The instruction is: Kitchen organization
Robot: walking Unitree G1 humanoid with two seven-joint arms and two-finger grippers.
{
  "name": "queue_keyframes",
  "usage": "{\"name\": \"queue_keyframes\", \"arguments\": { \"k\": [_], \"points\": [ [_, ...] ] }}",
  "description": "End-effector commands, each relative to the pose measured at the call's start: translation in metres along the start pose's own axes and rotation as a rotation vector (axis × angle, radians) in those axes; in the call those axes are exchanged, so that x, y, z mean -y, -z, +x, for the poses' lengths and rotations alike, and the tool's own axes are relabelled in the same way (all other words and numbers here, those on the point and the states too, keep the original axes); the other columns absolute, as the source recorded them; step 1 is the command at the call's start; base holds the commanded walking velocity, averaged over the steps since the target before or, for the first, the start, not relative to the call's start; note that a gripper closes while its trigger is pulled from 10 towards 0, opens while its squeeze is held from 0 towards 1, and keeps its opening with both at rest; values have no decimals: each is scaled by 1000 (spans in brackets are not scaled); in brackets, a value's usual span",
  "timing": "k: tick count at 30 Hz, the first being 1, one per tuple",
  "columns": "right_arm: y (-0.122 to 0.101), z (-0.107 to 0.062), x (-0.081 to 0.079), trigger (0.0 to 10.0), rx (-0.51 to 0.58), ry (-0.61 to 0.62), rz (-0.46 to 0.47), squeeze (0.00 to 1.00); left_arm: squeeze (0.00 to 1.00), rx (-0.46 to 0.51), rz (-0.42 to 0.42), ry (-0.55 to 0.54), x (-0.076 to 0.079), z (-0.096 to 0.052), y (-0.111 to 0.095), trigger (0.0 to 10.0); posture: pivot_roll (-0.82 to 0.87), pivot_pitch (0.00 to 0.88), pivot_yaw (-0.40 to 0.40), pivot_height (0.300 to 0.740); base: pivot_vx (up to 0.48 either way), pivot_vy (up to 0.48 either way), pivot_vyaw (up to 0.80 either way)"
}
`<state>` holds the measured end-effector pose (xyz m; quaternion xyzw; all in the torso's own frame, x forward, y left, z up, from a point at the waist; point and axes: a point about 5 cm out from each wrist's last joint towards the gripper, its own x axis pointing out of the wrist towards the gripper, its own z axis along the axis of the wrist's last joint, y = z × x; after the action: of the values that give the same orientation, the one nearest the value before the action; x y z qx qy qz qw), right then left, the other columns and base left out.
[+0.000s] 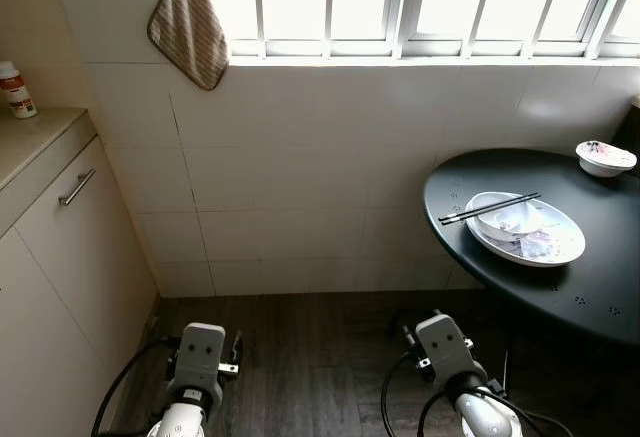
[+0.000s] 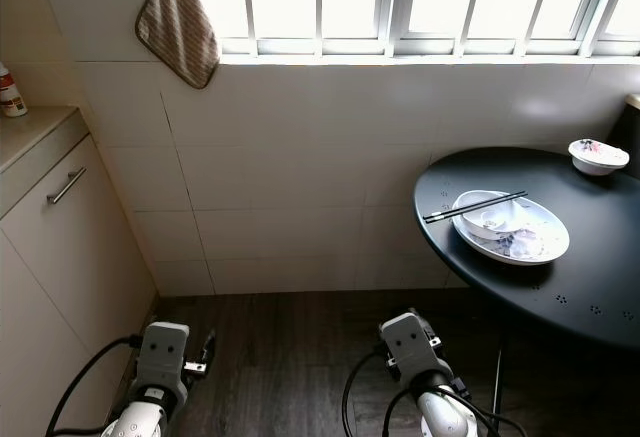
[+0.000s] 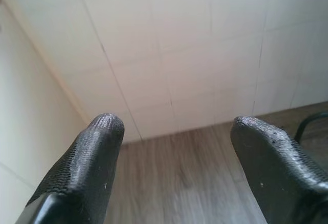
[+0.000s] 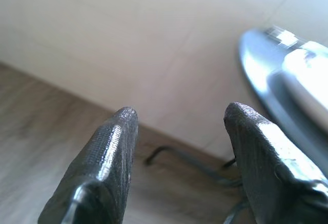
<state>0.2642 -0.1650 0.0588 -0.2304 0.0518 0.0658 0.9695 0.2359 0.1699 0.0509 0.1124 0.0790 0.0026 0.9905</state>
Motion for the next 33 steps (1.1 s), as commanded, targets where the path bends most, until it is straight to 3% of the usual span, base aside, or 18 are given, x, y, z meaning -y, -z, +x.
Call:
{"name": "queue_keyframes", "arguments": {
  "k": [1,4,6,14,20,33],
  "points": [
    [-14,4,10,10000,48,103,-69,0,0,68,39,12,4,-1,-11,10000,63,5,-25,740,0,0,0],
    [-21,5,9,10000,94,106,-79,0,0,67,47,25,6,-2,-11,10000,63,5,-25,740,0,0,0],
    [-25,5,4,10000,133,48,-37,0,0,67,24,34,7,-1,-9,10000,67,2,-27,740,0,0,0],
    [-41,6,-4,10000,252,18,-97,0,0,99,-37,88,7,-2,-10,10000,68,0,-25,740,0,0,0],
    [-43,7,-7,10000,282,1,-149,0,0,104,-40,99,8,-2,-10,10000,65,0,-22,740,357,0,0],
    [-40,8,-12,10000,300,-47,-165,0,0,108,-48,118,12,-2,-8,10000,67,0,-28,740,480,0,0]
  ]
}}
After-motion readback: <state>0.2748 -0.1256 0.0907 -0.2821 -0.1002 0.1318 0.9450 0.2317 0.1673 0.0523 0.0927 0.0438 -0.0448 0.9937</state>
